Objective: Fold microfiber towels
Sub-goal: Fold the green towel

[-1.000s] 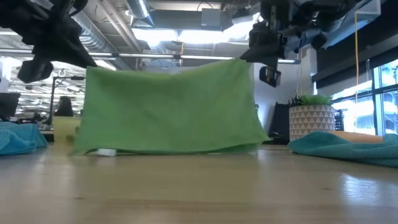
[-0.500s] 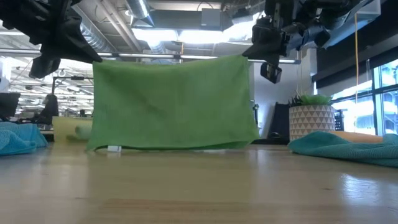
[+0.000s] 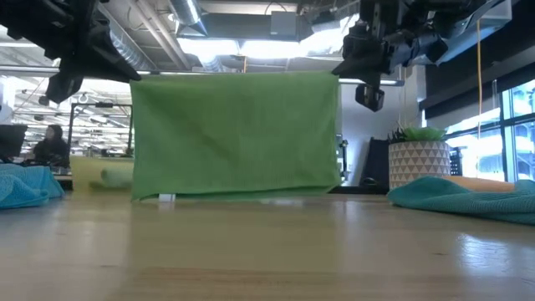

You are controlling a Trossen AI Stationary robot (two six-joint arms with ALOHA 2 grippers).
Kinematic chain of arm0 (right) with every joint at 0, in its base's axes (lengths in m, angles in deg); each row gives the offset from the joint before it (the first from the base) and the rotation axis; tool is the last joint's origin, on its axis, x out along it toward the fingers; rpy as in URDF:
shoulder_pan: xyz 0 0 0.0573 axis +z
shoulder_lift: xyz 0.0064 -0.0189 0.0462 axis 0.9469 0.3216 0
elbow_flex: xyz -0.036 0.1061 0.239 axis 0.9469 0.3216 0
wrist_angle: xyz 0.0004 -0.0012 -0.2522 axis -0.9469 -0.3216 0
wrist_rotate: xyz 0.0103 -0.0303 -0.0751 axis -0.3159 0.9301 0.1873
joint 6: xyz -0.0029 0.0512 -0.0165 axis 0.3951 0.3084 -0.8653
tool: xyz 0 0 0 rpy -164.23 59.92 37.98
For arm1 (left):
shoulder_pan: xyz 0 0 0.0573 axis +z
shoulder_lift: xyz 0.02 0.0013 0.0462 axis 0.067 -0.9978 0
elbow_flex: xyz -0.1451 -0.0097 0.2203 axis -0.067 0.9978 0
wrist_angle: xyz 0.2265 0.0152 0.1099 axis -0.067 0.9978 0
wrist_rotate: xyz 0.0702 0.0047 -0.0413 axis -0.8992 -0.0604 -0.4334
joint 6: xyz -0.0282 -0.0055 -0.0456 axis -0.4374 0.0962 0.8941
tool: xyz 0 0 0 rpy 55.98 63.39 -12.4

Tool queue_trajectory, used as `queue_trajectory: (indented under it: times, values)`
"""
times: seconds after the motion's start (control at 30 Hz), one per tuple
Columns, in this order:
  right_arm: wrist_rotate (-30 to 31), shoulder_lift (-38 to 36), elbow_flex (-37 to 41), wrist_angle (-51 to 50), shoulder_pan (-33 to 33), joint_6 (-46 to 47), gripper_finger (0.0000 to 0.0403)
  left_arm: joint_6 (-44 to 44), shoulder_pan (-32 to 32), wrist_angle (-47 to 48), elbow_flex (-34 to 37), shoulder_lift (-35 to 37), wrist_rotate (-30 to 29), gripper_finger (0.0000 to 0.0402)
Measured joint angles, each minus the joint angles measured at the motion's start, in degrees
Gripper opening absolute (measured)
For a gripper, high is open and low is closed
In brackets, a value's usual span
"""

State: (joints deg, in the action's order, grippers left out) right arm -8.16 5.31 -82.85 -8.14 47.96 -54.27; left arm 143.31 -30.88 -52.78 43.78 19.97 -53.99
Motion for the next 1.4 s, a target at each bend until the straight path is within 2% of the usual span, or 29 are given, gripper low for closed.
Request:
queue_trajectory:
  times: [0.23, 0.43, 0.53, 0.83, 0.93, 1.03, 1.1, 1.17, 1.27, 1.4]
  values:
    - [-2.9, 0.0, 0.0, 3.7, 2.2, 4.9, 0.0, -0.6, -2.8, -6.3, 0.0, 0.0, 0.2, 0.0]
    - [-6.3, -0.9, 0.0, 10.0, 8.4, 10.4, 0.0, -2.8, -7.7, -15.4, 0.0, 0.0, 1.2, 0.0]
    - [-5.1, -3.2, 0.0, 10.3, 11.9, 13.4, 0.0, -2.8, -11.0, -19.9, 0.0, -0.1, 1.3, 0.0]
    - [4.6, -13.5, 0.0, 7.4, 20.4, 25.7, 0.0, -0.9, -20.0, -36.8, 0.0, -3.2, 0.6, 0.0]
    - [10.4, -15.8, 0.0, -1.3, 21.2, 23.9, 0.0, 3.2, -20.6, -32.5, 0.0, -4.5, -2.2, 0.0]
    - [16.2, -15.9, 0.2, -11.6, 19.7, 19.2, 0.0, 10.1, -19.6, -22.0, 0.0, -5.4, -5.9, 0.0]
    - [18.1, -15.2, 1.9, -14.2, 17.7, 16.8, 0.0, 14.6, -18.1, -13.7, 0.0, -5.9, -7.6, 0.0]
    - [18.4, -14.2, 5.0, -14.2, 15.3, 16.3, 0.0, 18.1, -16.4, -5.3, 0.0, -6.3, -7.7, 0.0]
    - [18.1, -12.3, 10.2, -7.6, 12.1, 15.6, 0.0, 21.7, -13.2, 4.7, 0.0, -7.0, -7.7, 0.0]
    - [17.4, -8.7, 17.1, 2.1, 8.3, 15.2, 0.0, 24.2, -9.2, 11.1, 0.0, -8.2, -6.3, 0.0]
